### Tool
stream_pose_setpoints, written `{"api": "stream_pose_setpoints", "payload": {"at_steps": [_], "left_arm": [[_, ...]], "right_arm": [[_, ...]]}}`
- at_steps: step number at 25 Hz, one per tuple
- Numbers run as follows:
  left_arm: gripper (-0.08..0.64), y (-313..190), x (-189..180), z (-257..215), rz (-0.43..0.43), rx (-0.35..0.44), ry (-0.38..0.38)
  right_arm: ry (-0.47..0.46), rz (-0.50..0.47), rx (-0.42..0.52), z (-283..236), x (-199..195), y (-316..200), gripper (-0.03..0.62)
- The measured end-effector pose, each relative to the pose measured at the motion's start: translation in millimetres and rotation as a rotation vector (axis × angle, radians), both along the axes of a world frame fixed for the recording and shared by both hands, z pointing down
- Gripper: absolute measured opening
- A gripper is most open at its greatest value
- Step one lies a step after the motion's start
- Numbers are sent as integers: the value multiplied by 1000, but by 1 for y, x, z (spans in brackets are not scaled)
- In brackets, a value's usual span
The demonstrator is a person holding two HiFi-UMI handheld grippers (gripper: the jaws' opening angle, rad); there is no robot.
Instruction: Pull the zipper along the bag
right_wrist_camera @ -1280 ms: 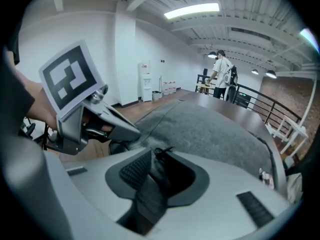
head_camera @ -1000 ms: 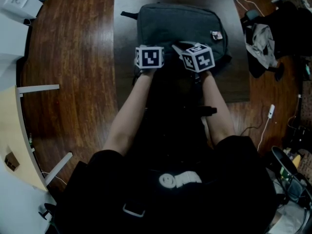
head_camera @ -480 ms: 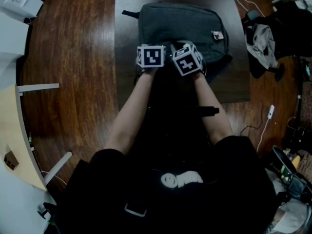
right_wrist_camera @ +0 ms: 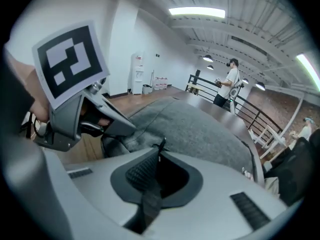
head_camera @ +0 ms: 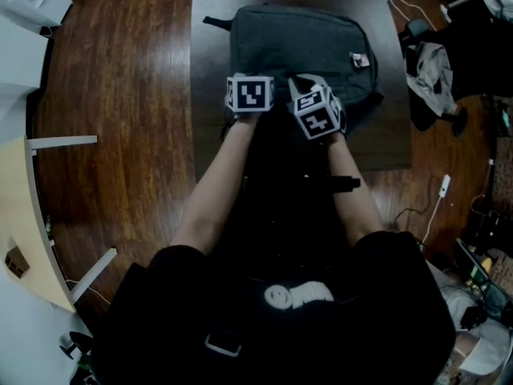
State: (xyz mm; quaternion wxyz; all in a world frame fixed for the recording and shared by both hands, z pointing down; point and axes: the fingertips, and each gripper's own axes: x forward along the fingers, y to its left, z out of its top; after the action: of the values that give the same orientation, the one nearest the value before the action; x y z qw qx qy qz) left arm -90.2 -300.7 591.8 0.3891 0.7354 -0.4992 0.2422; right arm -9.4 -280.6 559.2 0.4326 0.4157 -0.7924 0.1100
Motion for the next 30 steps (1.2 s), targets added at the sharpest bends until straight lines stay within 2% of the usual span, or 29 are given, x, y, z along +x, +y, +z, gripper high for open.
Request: {"api": "stream_pose_setpoints", "payload": {"at_steps": [3,6,10,13,17,19,22,24,28,30], "left_arm": [[0,1,1,1,2,-7,7],[0,0,-1,1,0,0,-6],[0,1,-1,2,3,-4,-3],[0,1,3,2,11,-5,15],[0,-2,1,-1,7,13,21],[0,-4,-1,-2,-2,19,28],[0,-1,2,-2,2,2,48],[0,-5,-1,-3,-5,20,43],[0,-3,-1,1,-14,-5,43],[0,-4,-2,1,-10,2,22]], "right_arm": [[-56,-11,-31,0,-1,-2,42],[-132,-38,-51,-8,-7,-8,105],[-161,19,-52,-15,-2,-19,119],[-95,0,-55,-11,-4,-17,119],[82,-139,-6,-2,-21,-16,138],[153,-172,20,-4,-26,-19,140],[167,-132,-11,1,-26,-20,138],[198,-137,-9,5,-26,-20,138],[216,-240,9,12,-26,-23,124],[230,-321,48,13,-24,-19,65]]}}
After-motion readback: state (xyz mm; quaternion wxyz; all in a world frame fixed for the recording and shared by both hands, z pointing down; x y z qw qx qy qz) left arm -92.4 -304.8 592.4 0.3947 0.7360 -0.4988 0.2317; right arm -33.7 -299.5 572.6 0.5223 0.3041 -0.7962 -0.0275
